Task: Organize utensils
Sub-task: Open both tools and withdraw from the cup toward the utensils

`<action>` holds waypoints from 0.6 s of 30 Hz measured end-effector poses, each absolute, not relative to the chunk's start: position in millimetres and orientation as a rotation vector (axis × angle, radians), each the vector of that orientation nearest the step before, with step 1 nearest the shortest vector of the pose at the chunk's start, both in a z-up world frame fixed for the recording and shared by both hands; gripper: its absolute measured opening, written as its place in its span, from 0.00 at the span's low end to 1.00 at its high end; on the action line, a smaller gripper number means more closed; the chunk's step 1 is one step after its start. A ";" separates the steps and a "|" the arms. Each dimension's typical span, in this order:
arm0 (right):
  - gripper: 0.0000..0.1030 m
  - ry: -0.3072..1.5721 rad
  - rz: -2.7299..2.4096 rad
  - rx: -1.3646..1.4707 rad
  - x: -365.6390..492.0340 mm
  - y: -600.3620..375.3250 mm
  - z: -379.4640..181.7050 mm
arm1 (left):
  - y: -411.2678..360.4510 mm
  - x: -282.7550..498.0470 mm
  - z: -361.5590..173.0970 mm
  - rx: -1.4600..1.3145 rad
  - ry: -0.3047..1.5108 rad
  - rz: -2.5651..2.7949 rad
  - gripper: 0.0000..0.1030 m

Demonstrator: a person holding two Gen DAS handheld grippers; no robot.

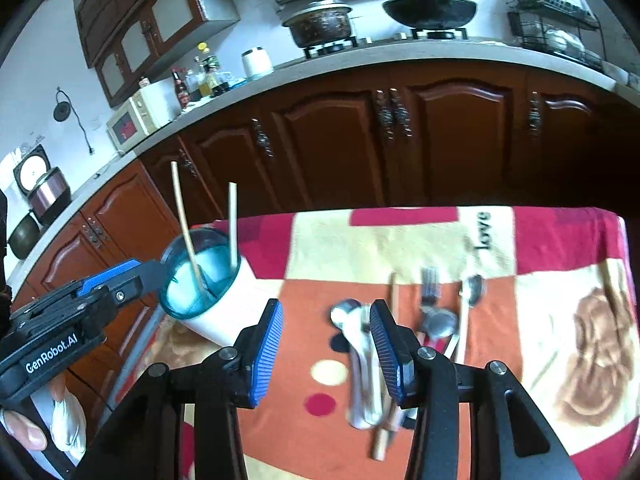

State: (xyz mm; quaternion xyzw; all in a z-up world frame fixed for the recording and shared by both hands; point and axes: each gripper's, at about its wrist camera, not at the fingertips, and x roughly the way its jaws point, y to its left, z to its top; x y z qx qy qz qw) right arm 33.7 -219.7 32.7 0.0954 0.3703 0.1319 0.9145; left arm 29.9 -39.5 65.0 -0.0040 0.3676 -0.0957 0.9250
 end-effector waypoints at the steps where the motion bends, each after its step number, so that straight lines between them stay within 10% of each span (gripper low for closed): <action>1: 0.42 0.766 0.262 0.193 32.1 -224.3 31.3 | -44.9 28.9 62.4 -0.006 0.761 -0.204 0.36; 18: 0.42 0.890 0.172 0.269 33.2 -305.6 -35.4 | -77.3 34.9 1.0 -0.084 0.948 -0.279 0.36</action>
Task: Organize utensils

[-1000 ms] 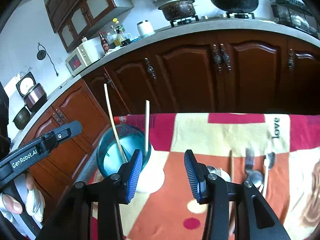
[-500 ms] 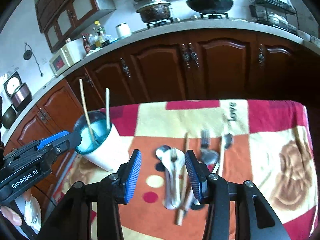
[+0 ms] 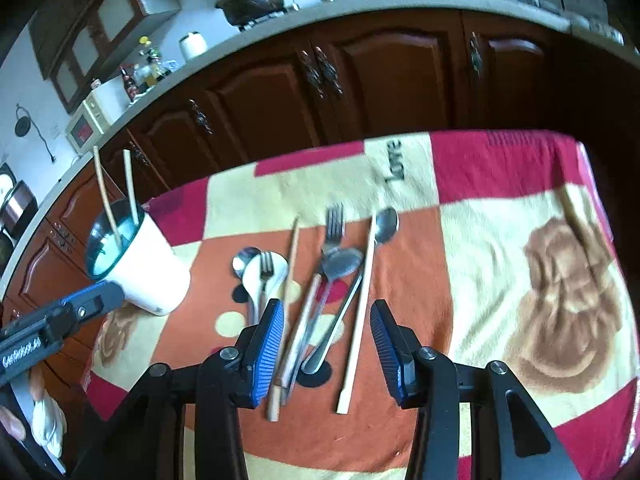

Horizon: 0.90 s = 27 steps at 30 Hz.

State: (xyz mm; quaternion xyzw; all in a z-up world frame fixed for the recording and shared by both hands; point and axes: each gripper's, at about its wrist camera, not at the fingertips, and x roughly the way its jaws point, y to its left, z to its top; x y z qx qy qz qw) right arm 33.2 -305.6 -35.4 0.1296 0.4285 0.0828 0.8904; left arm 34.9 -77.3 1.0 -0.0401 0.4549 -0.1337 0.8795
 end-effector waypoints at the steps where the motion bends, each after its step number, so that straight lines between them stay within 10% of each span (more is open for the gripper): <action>1: 0.42 0.898 0.173 0.274 36.5 -306.4 -39.8 | -78.0 35.8 -2.7 -0.086 0.959 -0.281 0.36; 27: 0.35 0.985 0.184 0.302 130.3 -329.4 -98.6 | -121.3 104.9 -71.1 -0.167 1.108 -0.274 0.35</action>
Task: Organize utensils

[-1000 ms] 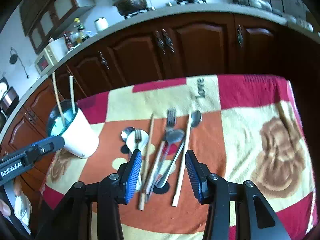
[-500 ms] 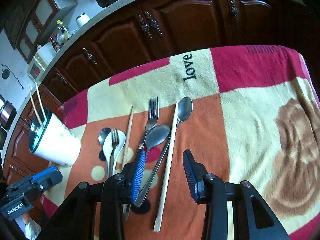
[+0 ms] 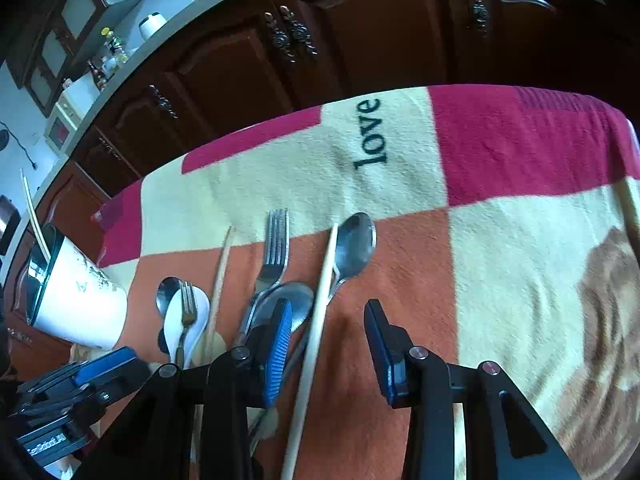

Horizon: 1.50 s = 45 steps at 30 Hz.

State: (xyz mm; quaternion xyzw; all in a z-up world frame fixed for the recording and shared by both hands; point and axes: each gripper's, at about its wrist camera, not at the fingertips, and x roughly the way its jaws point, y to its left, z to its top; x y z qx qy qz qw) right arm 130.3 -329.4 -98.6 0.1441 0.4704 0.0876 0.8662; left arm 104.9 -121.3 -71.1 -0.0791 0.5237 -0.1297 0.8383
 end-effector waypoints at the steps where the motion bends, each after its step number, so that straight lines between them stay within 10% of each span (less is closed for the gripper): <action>1: 0.35 0.984 0.187 0.293 132.5 -328.4 -99.3 | -122.7 107.9 -71.8 -0.166 1.105 -0.272 0.34; 25: 0.07 0.983 0.220 0.292 142.4 -339.2 -103.5 | -128.9 128.3 -87.6 -0.113 1.174 -0.340 0.01; 45: 0.05 1.006 0.278 0.346 88.8 -340.3 -92.2 | -120.5 115.1 -70.0 -0.099 1.124 -0.323 0.08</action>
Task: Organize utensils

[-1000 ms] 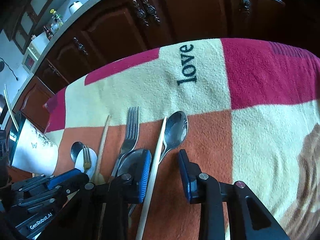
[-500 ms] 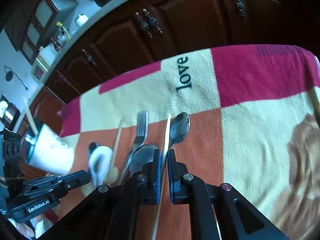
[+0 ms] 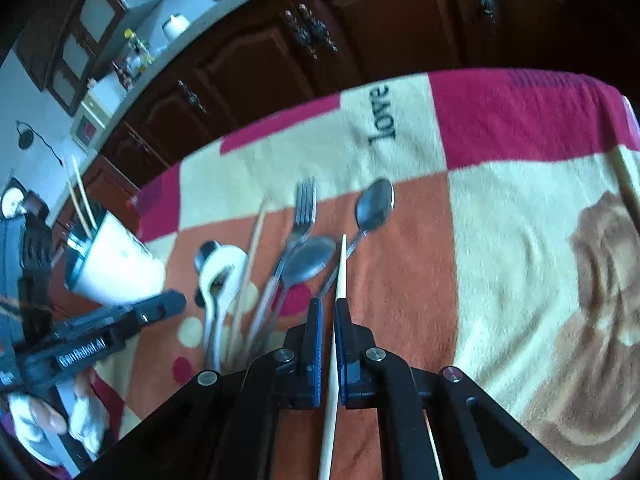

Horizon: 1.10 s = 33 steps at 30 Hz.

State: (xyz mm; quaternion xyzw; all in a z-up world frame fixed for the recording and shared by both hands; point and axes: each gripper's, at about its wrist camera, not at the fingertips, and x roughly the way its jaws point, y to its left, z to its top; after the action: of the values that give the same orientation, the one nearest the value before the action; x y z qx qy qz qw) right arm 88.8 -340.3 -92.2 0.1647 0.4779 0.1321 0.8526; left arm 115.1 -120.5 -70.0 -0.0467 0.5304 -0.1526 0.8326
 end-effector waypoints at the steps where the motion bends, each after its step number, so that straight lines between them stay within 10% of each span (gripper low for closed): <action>1: 0.05 1.017 0.268 0.342 89.8 -340.5 -95.9 | -121.4 118.4 -71.9 -0.099 1.125 -0.317 0.12; 17: 0.29 1.049 0.278 0.297 126.0 -336.7 -111.1 | -145.8 142.2 -94.0 -0.039 1.186 -0.291 0.13; 21: 0.06 1.037 0.249 0.196 128.8 -324.5 -110.8 | -145.3 139.3 -91.4 -0.082 1.171 -0.350 0.03; 33: 0.05 0.850 0.288 0.322 70.2 -346.7 -50.5 | -117.6 93.8 -31.2 -0.162 1.045 -0.477 0.01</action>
State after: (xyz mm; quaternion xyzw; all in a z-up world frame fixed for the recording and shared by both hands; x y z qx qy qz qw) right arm 70.2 -346.7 -50.5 0.1551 0.4089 0.1387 0.8885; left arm 93.8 -117.6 -31.2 -0.0767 0.4935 -0.2254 0.8365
